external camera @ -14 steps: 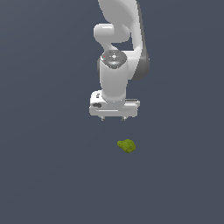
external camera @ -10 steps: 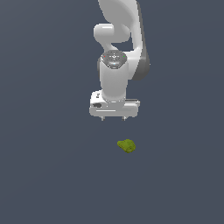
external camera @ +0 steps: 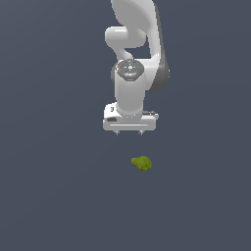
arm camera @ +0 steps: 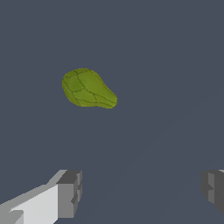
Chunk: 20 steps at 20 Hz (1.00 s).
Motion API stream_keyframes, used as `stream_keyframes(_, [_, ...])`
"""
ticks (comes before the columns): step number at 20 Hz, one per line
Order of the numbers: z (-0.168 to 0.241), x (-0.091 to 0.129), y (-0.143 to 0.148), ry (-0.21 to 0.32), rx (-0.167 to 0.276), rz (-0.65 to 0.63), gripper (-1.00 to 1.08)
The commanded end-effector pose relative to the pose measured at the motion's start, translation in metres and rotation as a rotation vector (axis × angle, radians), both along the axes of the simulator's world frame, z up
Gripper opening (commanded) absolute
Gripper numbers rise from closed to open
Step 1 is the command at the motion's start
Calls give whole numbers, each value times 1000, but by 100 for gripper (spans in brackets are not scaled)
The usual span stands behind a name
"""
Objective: Pick up the object and move it to a goal position.
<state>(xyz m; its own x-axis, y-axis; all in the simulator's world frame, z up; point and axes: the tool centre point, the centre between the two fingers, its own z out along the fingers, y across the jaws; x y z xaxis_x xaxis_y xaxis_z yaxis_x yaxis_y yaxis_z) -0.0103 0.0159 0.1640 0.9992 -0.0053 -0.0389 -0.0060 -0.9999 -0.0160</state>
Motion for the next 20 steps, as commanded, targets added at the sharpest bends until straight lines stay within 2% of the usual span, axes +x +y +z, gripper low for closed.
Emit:
stream_keyframes(1, [0,0,0,0,0,1,100])
stream_keyframes(11, [-9,13,8,-6,-4,110,100])
stream_keyframes(20, [-33,39,28,-18,-8,355,100])
